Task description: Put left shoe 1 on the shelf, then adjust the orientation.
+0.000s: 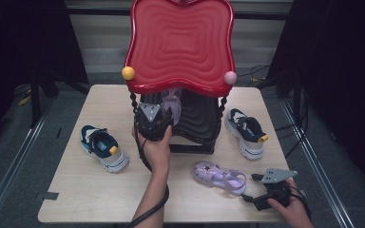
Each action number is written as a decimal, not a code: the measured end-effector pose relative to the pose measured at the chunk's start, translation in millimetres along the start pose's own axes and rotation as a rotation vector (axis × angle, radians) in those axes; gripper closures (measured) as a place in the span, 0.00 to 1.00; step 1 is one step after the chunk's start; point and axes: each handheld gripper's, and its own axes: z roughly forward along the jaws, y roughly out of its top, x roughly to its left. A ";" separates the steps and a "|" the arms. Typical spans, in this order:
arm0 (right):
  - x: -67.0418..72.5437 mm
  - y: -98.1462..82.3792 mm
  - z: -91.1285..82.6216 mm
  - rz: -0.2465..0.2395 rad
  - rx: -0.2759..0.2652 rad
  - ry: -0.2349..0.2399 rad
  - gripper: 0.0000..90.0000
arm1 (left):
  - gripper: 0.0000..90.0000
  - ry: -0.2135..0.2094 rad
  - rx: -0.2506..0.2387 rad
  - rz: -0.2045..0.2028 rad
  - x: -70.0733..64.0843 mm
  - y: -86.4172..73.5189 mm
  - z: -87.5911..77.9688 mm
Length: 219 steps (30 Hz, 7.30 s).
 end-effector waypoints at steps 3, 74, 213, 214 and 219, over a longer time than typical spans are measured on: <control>0.0 0.0 0.0 0.000 0.000 0.000 0.15 | 0.49 -0.021 0.011 0.000 1.2 1.1 -2.2; 0.1 0.0 0.1 -0.003 -0.001 0.001 0.14 | 0.31 -0.363 0.351 0.201 51.5 -89.0 -58.6; 24.1 28.1 29.2 -0.023 -0.037 0.023 0.41 | 0.22 -0.406 0.473 0.319 45.2 -130.9 -54.7; 24.9 28.0 29.0 -0.020 -0.037 0.019 0.41 | 0.22 -0.406 0.473 0.319 45.2 -130.9 -54.8; 26.7 27.8 28.7 -0.021 -0.039 0.012 0.41 | 0.22 -0.406 0.473 0.318 45.2 -130.9 -54.7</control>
